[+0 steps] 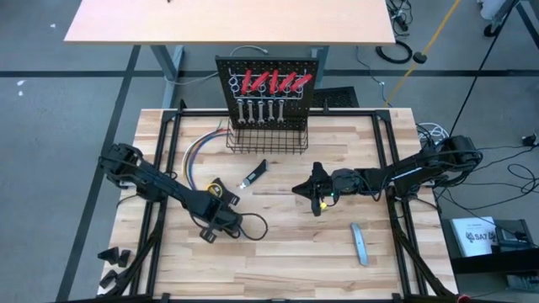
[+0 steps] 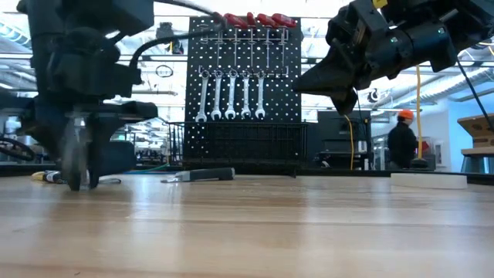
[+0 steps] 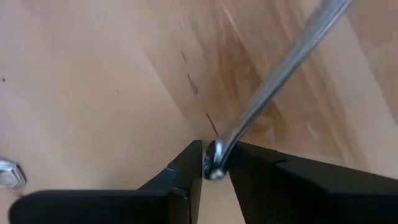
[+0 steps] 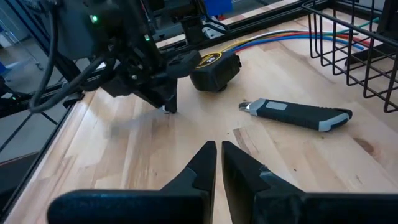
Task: Hang tools onto peg board
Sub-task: Hang the wrench on the peg board
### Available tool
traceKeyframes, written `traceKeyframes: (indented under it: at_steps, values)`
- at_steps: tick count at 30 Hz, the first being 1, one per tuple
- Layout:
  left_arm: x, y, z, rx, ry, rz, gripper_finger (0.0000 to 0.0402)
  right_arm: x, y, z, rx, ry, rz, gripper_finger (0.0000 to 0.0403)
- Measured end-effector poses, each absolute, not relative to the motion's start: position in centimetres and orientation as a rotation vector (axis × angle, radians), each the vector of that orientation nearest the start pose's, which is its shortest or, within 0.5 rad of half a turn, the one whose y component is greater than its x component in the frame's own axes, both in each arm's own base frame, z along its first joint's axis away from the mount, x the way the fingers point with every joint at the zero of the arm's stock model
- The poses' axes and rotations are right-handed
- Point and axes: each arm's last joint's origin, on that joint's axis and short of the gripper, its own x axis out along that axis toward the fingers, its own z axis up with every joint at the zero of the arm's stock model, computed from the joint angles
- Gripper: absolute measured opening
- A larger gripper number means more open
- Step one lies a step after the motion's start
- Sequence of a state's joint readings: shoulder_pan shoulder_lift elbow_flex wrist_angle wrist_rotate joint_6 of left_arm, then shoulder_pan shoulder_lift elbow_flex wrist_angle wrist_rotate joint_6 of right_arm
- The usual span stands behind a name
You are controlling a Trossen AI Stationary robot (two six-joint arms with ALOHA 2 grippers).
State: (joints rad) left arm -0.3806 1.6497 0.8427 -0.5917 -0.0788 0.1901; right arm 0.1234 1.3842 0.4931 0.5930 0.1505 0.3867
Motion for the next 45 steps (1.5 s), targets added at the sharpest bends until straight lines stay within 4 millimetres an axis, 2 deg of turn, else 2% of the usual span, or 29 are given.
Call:
traceKeyframes:
  at_steps: [10,23,27,32,34,39,43,45]
  values:
    - [25.3,-9.9,13.5,0.472,1.322,-0.382,0.0051,26.3,2.8,18.3,0.341,0.276,-0.083,0.0019]
    - [25.6,-10.0,13.6,0.473,1.288,-0.380,0.0048,26.3,2.8,18.3,0.339,0.276,-0.085,0.0019]
    - [25.6,-10.0,13.6,0.475,1.283,-0.381,0.0022,26.3,2.8,18.3,0.339,0.276,-0.085,0.0019]
    - [25.6,-10.0,13.9,0.470,1.279,-0.378,0.0019,26.3,2.8,18.3,0.338,0.276,-0.085,0.0019]
    - [25.6,-10.0,14.5,0.467,1.260,-0.376,0.0019,26.3,2.8,18.3,0.340,0.276,-0.085,0.0019]
    - [25.8,-10.1,18.2,0.434,1.130,-0.359,0.0019,26.3,3.3,18.6,0.342,0.245,-0.054,0.0030]
    - [26.0,-9.1,21.3,0.236,1.056,-0.183,0.0019,26.3,4.2,19.2,0.362,0.192,-0.009,0.0067]
    - [26.1,-8.3,22.1,0.113,1.045,-0.105,0.0019,26.4,4.5,19.5,0.382,0.184,0.004,0.0095]
